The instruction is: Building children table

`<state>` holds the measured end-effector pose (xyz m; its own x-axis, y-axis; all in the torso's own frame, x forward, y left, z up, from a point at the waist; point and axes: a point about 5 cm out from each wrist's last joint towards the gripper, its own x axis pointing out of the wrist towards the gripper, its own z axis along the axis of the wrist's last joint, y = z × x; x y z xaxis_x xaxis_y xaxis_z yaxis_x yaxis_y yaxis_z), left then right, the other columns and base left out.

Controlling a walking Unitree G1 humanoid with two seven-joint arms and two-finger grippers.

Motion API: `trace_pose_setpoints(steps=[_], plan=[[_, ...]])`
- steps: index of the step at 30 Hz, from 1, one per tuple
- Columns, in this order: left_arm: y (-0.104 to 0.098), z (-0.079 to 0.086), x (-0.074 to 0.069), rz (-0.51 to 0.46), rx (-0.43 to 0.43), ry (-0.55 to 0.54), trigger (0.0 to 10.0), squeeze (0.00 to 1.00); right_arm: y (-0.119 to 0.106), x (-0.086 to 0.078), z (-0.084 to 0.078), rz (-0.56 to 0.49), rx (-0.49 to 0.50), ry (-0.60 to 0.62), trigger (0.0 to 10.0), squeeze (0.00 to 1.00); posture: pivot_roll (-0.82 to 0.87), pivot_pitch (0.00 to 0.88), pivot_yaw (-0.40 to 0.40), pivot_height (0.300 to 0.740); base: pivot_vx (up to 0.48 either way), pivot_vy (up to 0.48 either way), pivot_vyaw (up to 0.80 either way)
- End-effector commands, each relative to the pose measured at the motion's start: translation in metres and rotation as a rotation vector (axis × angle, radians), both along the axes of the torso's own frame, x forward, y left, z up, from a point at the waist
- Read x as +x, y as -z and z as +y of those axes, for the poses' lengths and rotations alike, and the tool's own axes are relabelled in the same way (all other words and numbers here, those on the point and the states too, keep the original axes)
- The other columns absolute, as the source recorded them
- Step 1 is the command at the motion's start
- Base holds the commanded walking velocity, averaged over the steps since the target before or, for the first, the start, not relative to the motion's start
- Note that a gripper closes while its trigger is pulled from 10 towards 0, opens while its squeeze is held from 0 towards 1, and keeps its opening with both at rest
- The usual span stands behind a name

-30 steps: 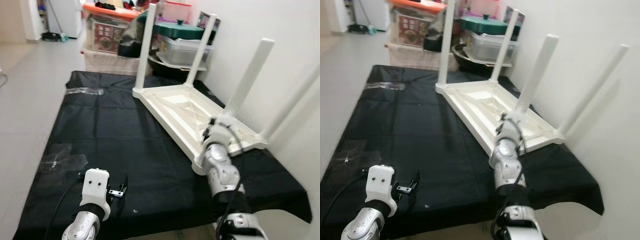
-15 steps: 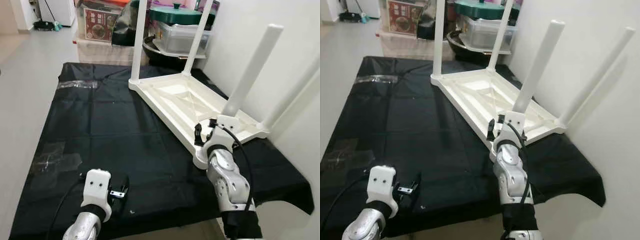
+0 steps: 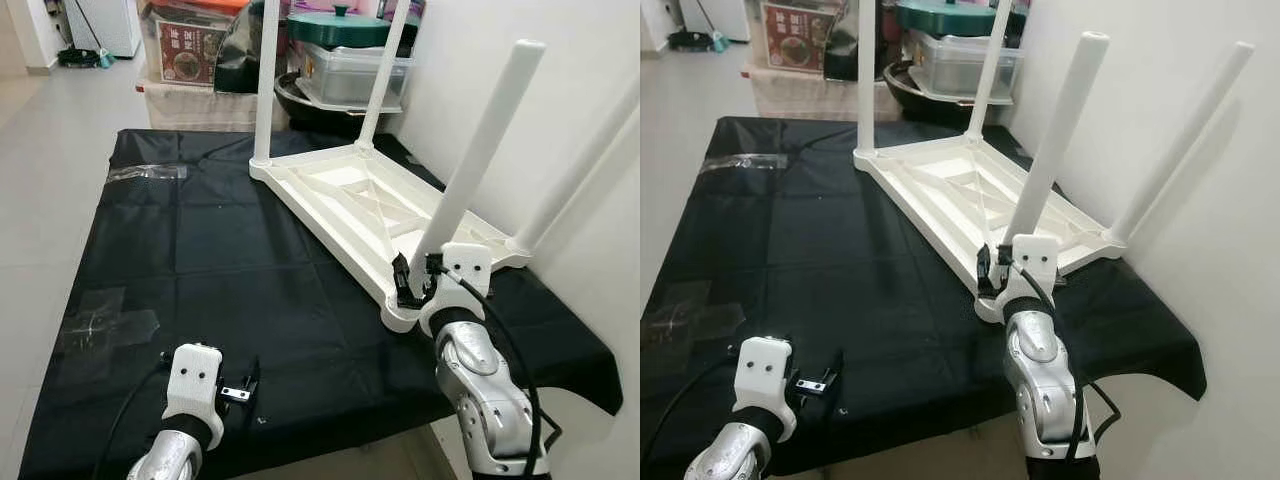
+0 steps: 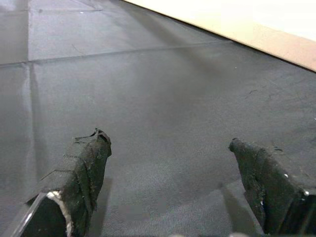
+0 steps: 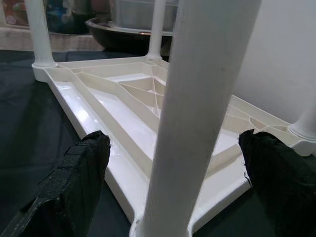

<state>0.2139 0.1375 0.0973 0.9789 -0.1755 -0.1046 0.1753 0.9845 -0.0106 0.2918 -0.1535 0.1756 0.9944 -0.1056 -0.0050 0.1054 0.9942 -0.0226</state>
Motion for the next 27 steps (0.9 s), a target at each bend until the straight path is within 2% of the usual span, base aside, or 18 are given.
trace_pose_setpoints(steps=[1,4,6,7,10,12,18,19,22,27], plan=[[0.000,0.000,-0.001,0.007,0.007,-0.003,10.0,0.00,-0.008,-0.002,0.005,-0.040,-0.011,-0.040,10.0,1.00,0.12,0.000,-0.141,0.740,0.000,0.000,0.00],[-0.001,0.001,-0.001,-0.002,0.015,-0.011,10.0,0.00,-0.013,-0.004,0.013,-0.066,-0.030,-0.107,10.0,1.00,0.12,0.000,-0.141,0.740,0.000,0.000,0.00],[-0.002,0.004,-0.001,-0.007,0.022,-0.023,10.0,0.00,-0.010,-0.007,0.023,-0.045,-0.060,-0.207,10.0,1.00,0.12,0.000,-0.138,0.740,0.000,0.000,0.00],[-0.003,0.006,-0.001,-0.010,0.026,-0.034,10.0,0.00,-0.005,-0.011,0.027,-0.018,-0.073,-0.257,10.0,0.00,0.12,0.000,-0.133,0.740,0.000,0.000,0.00],[-0.004,0.007,-0.001,-0.011,0.032,-0.043,10.0,0.00,-0.001,-0.014,0.028,0.008,-0.084,-0.287,10.0,0.00,0.12,0.000,-0.133,0.740,0.000,0.000,0.00],[-0.007,0.012,-0.006,-0.017,0.060,-0.056,10.0,0.00,0.010,-0.025,0.019,0.065,-0.135,-0.301,10.0,0.00,0.11,0.000,-0.117,0.740,0.000,0.000,0.00],[-0.013,0.019,-0.015,-0.041,0.087,-0.071,10.0,0.00,0.030,-0.042,0.005,0.162,-0.220,-0.298,10.0,0.00,0.10,0.000,-0.109,0.740,0.000,0.000,0.00],[-0.013,0.019,-0.015,-0.041,0.087,-0.071,10.0,0.00,0.030,-0.042,0.005,0.162,-0.220,-0.298,10.0,0.00,0.10,0.000,-0.109,0.740,0.000,0.000,0.00],[-0.017,0.022,-0.017,-0.063,0.065,-0.094,10.0,0.00,0.038,-0.057,0.000,0.188,-0.181,-0.314,10.0,0.00,0.08,0.000,-0.094,0.740,0.000,0.000,0.00],[-0.018,0.022,-0.019,-0.067,0.057,-0.098,10.0,0.00,0.040,-0.066,-0.003,0.192,-0.168,-0.282,10.0,0.00,0.07,0.000,-0.076,0.740,0.000,0.000,0.00]])
